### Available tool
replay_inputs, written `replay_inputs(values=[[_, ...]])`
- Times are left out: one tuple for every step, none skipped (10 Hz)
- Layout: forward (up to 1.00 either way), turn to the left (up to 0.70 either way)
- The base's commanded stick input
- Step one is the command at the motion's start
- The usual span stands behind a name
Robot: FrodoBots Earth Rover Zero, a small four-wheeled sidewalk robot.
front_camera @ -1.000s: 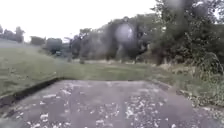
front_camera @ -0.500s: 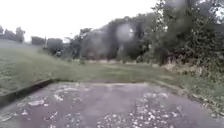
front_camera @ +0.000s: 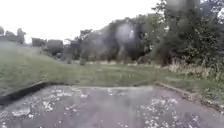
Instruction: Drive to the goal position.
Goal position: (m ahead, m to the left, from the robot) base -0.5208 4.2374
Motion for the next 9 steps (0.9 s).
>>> replay_inputs(values=[[0.70,0.00],[0.70,0.00],[0.70,0.00],[0.70,0.00],[0.70,0.00],[0.70,0.00],[0.70,0.06],[0.70,0.07],[0.70,0.20]])
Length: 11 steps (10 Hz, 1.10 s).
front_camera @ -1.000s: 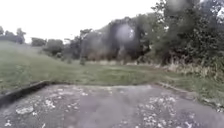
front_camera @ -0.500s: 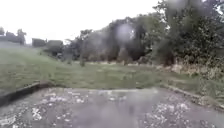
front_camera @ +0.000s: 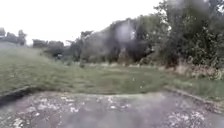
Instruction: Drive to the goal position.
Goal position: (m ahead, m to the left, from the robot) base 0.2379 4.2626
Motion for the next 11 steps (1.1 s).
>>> replay_inputs(values=[[0.70,0.19],[0.70,0.02],[0.70,0.02],[0.70,0.02],[0.70,0.14],[0.70,0.19],[0.70,0.10],[0.70,0.15],[0.70,0.10],[0.70,0.07],[0.70,0.04]])
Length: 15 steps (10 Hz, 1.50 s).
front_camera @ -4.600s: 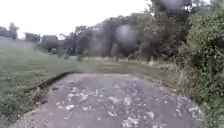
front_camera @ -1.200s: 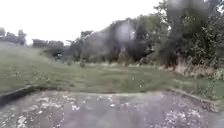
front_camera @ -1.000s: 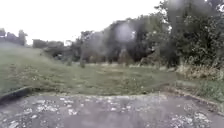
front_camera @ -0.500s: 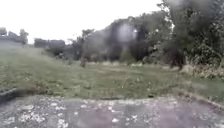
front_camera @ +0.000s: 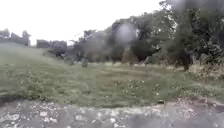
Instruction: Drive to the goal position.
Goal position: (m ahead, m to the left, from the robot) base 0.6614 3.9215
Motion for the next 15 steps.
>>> replay_inputs(values=[[0.70,0.16],[0.70,0.21],[0.70,0.07],[0.70,0.09],[0.70,0.26],[0.70,0.26],[0.70,0.26],[0.70,0.24],[0.70,0.30],[0.70,0.35],[0.70,0.35],[0.70,0.35],[0.70,0.35],[0.70,0.35],[0.70,0.35]])
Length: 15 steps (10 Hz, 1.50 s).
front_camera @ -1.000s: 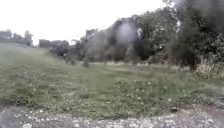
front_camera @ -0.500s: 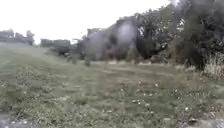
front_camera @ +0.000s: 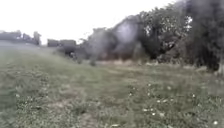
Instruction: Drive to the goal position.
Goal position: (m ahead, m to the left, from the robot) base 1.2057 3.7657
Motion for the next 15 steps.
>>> replay_inputs(values=[[0.70,0.35],[0.70,0.35],[0.70,0.35],[0.70,0.35],[0.70,0.35],[0.70,0.35],[0.70,0.35],[0.70,0.35],[0.70,0.35],[0.70,0.35],[0.70,0.35],[0.70,0.35],[0.70,0.35],[0.70,0.35],[0.70,0.35]])
